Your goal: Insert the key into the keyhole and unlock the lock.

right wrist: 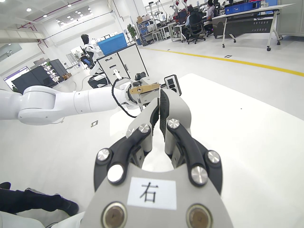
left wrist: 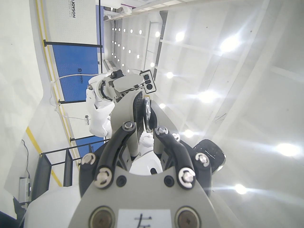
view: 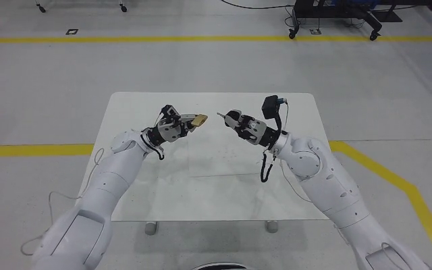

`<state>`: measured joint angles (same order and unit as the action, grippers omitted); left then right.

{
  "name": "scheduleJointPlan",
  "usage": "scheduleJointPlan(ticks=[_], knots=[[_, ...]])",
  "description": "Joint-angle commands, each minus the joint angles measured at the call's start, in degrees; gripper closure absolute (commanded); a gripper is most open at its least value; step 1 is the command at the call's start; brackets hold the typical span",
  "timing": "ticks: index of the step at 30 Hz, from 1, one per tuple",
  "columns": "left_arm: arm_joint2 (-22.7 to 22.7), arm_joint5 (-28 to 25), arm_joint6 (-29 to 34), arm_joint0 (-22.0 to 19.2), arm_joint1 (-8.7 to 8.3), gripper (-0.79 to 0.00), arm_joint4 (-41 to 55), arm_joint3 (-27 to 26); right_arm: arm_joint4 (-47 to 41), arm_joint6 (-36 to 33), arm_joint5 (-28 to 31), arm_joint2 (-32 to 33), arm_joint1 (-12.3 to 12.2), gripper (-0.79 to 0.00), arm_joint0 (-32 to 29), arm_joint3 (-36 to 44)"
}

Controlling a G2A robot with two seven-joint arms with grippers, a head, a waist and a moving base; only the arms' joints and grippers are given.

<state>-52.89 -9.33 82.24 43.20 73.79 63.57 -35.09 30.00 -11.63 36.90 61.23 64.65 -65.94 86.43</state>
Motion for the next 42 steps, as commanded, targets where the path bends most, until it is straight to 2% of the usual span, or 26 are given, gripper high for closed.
scheduleJointPlan(ticks=[1,7,12,15,16,20,38,42], knots=[[0.09,0.59,0.2,-0.1,0.14,0.0,-0.61,0.36,0.01,0.01,-0.02,0.0,0.0,0.0,0.0,0.0],[0.12,2.45,0.97,-0.39,0.5,0.0,-2.04,1.39,1.13,-0.34,-0.32,-0.05,-0.02,0.0,0.02,0.28],[0.13,5.0,1.77,-0.82,0.76,0.0,-3.03,2.15,18.95,-1.36,0.68,-0.14,-0.55,0.0,0.86,4.83],[-0.03,6.89,2.59,-1.06,0.92,0.0,-2.97,2.68,30.85,-2.82,-0.79,-0.19,-0.98,0.0,0.62,8.46],[-0.11,6.95,2.62,-1.23,0.95,0.0,-3.17,2.89,32.36,-2.13,-1.61,-0.05,-1.04,0.0,0.02,9.67],[-0.42,5.78,2.19,-1.8,1.15,0.0,-4.06,2.78,35.1,0.78,-1.57,2.74,-1.7,0.0,-2.85,13.44],[-0.42,5.78,2.19,-1.8,1.15,0.0,-4.06,2.78,35.1,0.78,-1.57,2.74,-1.7,0.0,-2.85,13.44],[-0.42,5.78,2.19,-1.8,1.15,0.0,-4.06,2.78,41.12,-0.15,-2.14,3.69,-2.06,0.0,-2.89,16.53]])
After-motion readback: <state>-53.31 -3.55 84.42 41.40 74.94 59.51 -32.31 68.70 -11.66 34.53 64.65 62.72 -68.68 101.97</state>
